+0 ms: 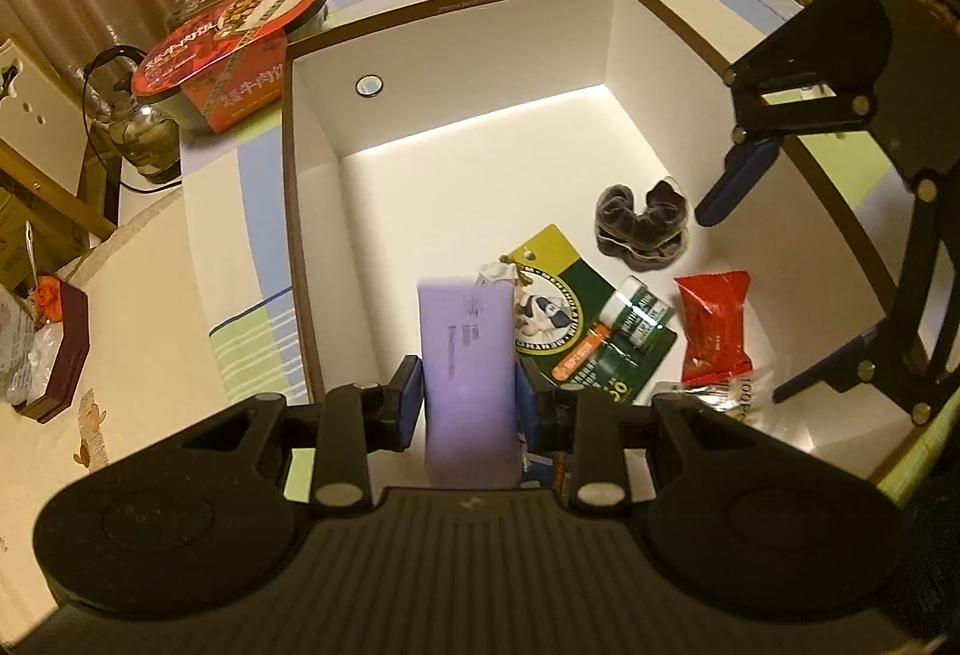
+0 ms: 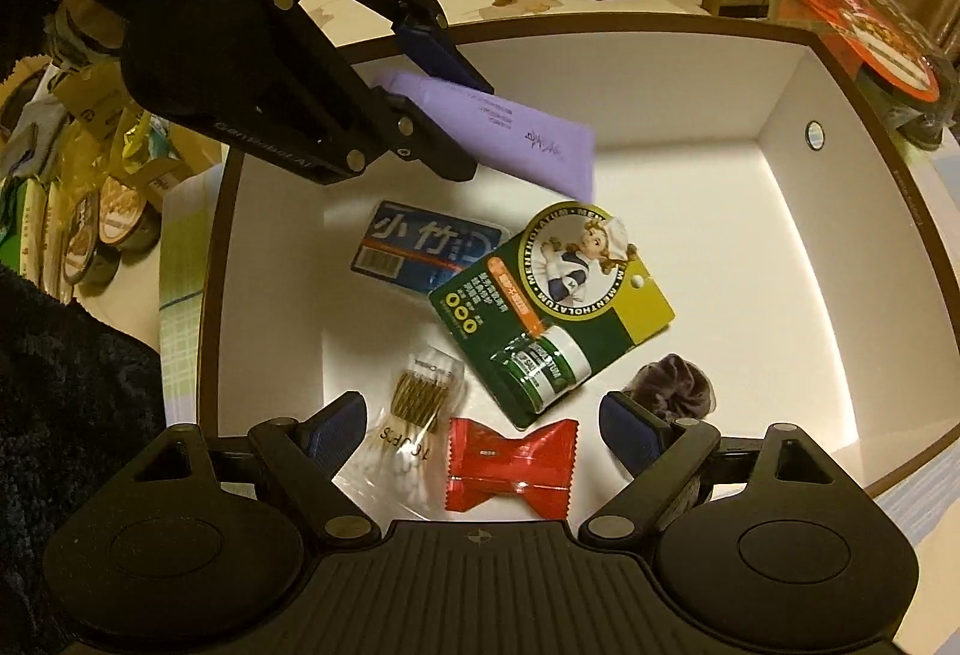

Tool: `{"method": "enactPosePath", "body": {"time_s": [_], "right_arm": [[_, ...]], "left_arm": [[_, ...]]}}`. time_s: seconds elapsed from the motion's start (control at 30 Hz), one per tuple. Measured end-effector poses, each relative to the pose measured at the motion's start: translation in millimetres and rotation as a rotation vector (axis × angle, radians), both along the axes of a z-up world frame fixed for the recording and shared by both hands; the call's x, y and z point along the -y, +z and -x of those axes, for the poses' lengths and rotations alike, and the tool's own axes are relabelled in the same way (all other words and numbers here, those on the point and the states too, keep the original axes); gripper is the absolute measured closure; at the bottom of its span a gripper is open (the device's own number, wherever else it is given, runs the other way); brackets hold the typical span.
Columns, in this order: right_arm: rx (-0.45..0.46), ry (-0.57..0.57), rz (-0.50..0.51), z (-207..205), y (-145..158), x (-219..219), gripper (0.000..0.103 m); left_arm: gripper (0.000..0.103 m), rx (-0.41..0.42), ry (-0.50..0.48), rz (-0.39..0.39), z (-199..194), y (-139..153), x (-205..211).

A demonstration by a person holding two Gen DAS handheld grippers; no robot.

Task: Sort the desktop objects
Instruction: 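Release the purple tube and swab pack into the box with both tools, then withdraw both tools from the box toward the white bottle and holder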

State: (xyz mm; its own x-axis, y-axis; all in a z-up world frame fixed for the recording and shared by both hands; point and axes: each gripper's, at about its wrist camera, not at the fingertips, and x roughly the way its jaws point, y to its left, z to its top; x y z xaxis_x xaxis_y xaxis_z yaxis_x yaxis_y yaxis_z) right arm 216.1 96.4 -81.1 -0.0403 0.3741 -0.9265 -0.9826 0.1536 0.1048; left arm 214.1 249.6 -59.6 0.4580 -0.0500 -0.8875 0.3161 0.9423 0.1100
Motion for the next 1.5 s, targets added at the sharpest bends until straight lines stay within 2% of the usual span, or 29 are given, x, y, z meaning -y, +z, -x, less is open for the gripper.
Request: {"method": "enactPosePath", "body": {"time_s": [0.23,1.07,1.27,1.33,1.5], "right_arm": [[-0.002,0.007,0.000,-2,1,1,0.016],[0.022,0.009,-0.011,5,9,4,0.016],[0.045,0.001,-0.029,11,17,10,0.016],[0.056,-0.003,-0.036,13,21,13,0.016],[0.088,-0.022,-0.052,20,30,21,0.016]], "left_arm": [[0.076,0.015,0.029,-0.052,-7,-6,1],[0.065,0.016,0.053,-0.078,12,11,4],[0.058,0.019,0.053,-0.095,21,18,10],[0.049,0.020,0.053,-0.107,26,22,14],[0.037,0.032,0.049,-0.131,38,31,25]]}}
